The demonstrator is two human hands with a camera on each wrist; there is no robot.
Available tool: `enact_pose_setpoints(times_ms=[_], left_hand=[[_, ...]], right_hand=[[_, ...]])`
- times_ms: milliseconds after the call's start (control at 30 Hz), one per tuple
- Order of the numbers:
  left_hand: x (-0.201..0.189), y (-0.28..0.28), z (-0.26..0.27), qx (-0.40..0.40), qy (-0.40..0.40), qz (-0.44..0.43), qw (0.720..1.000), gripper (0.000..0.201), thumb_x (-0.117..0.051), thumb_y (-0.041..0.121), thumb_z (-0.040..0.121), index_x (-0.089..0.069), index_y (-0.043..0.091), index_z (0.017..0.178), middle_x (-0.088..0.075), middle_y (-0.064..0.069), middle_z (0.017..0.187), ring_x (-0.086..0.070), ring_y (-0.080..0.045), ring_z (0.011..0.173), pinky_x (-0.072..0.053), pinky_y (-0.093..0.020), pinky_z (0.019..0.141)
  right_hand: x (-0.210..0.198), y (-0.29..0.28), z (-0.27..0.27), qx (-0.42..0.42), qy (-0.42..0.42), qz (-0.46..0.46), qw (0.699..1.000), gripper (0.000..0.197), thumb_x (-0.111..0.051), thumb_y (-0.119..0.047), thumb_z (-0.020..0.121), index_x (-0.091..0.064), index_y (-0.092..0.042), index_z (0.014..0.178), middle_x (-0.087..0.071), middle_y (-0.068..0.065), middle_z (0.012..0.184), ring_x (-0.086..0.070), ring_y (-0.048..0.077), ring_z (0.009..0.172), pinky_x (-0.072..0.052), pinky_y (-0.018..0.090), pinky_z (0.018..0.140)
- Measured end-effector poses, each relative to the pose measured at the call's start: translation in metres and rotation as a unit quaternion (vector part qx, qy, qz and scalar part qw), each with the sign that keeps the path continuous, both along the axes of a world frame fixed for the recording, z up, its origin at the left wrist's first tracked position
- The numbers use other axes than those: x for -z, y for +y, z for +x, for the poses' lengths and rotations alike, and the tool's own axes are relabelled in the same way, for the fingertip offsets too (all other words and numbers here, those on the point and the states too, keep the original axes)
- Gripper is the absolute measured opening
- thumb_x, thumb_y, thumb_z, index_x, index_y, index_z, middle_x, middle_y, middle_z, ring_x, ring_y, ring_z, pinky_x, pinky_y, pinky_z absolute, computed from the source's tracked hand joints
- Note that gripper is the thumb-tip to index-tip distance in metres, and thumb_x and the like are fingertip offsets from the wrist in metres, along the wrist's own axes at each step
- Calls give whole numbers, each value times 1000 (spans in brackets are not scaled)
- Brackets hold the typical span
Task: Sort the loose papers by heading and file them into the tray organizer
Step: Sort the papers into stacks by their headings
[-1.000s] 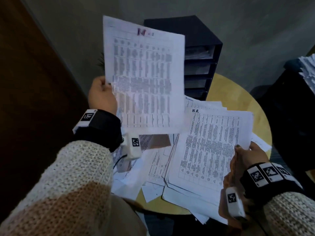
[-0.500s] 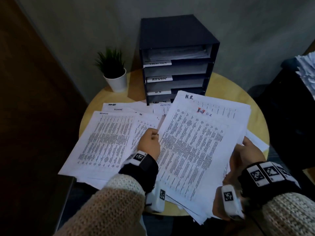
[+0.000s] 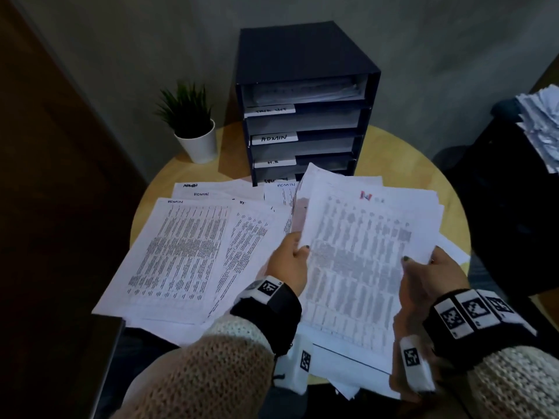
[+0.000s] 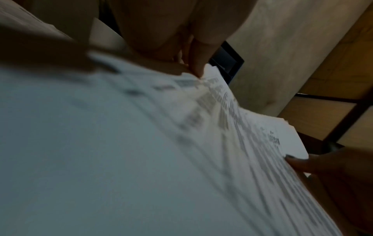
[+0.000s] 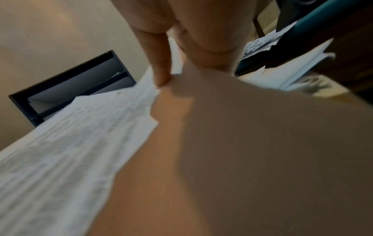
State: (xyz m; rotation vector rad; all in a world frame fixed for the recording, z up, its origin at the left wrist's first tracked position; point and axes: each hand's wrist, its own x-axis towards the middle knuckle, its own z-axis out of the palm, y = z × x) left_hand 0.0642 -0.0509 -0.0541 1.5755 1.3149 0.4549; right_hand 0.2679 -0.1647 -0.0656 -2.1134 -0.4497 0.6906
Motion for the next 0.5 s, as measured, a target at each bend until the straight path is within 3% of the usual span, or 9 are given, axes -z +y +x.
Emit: enact_pose_setpoints(times_ms=[67, 133, 200, 300, 400, 500], left_hand=[[6, -5, 3, 32, -3, 16, 999, 26, -48, 20, 98, -56, 14, 122, -56, -13, 121, -56, -26, 104, -42, -28, 88], [15, -3, 0, 53, 74, 63, 994, 24, -47, 25, 98, -62, 20, 116, -52, -7, 117, -57, -23, 101, -43, -26, 89], [21, 3, -6, 29, 158, 84, 983, 29, -47, 31, 96, -58, 25, 122, -49, -5, 125, -55, -23, 109, -44, -32, 97], [25, 9, -10, 20, 221, 62, 973, 43, -48, 38, 94, -47, 26, 135, -47, -3, 133, -49, -23, 121, -40, -41, 104], [26, 7, -7, 39, 180, 27, 983, 47, -51, 38, 92, -45, 25, 137, -48, -5, 128, -53, -25, 115, -44, -40, 101], [24, 4, -5, 18, 106, -9, 994, 44, -56, 33, 91, -46, 26, 133, -50, -7, 119, -56, -24, 107, -46, -39, 98]], right_hand=[[0, -3, 7, 16, -56, -79, 995, 33, -60, -13, 89, -54, -4, 121, -62, 18, 117, -58, 36, 107, -41, 36, 83], [1, -5, 14, 34, -59, -122, 990, 35, -60, -12, 89, -52, 2, 120, -58, 23, 123, -56, 38, 109, -40, 36, 83], [5, -4, 20, 35, -50, -148, 987, 36, -59, -11, 89, -49, 7, 120, -56, 25, 125, -54, 39, 111, -39, 37, 82], [5, -3, 22, 11, -57, -183, 981, 40, -56, -11, 92, -45, 9, 125, -50, 25, 131, -50, 39, 118, -39, 40, 93], [6, 0, 24, -8, -60, -208, 976, 44, -53, -12, 94, -41, 10, 130, -46, 25, 135, -46, 37, 124, -35, 40, 99], [9, 0, 25, -12, -63, -219, 974, 46, -54, -13, 93, -41, 9, 131, -46, 25, 135, -47, 37, 123, -37, 39, 96]])
